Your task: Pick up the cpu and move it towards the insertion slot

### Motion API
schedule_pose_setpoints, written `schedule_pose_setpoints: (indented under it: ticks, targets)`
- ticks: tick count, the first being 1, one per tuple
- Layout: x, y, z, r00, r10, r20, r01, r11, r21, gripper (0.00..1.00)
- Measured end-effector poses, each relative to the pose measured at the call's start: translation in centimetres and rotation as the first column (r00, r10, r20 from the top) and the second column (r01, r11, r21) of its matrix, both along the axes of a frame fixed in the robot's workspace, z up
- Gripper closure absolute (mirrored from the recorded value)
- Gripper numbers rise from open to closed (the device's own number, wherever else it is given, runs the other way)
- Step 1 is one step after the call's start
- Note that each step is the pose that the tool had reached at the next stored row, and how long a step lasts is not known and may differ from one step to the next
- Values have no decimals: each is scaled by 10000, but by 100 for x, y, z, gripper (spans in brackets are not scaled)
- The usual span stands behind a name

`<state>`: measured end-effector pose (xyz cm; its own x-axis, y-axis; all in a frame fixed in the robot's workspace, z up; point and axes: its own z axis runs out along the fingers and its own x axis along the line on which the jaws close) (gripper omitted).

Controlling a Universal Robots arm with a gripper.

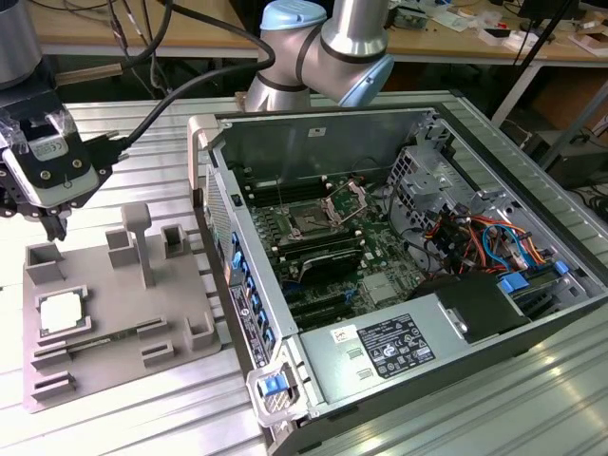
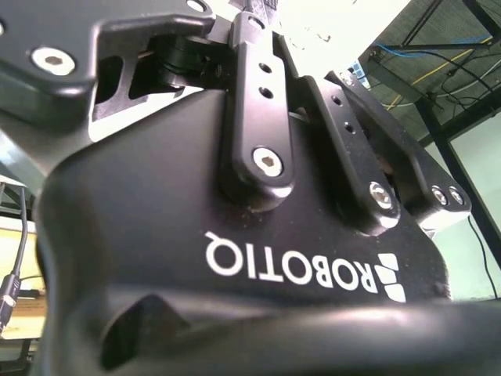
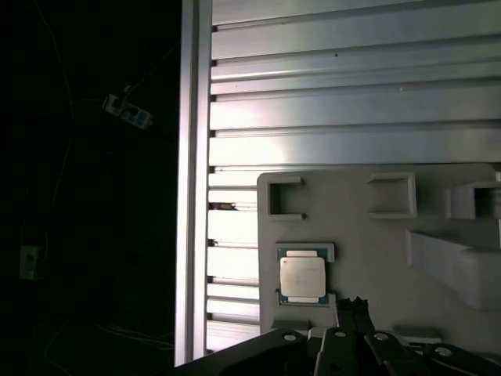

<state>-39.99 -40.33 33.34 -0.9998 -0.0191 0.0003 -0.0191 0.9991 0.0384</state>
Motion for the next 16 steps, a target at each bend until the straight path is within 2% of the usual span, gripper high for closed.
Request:
schedule_pose_setpoints:
  ticks: [8, 16]
  targets:
    - [-26, -29, -27, 10000, 0, -1, 0, 10000, 0, 89]
    - [-36, -39, -46, 10000, 0, -2, 0, 10000, -1, 89]
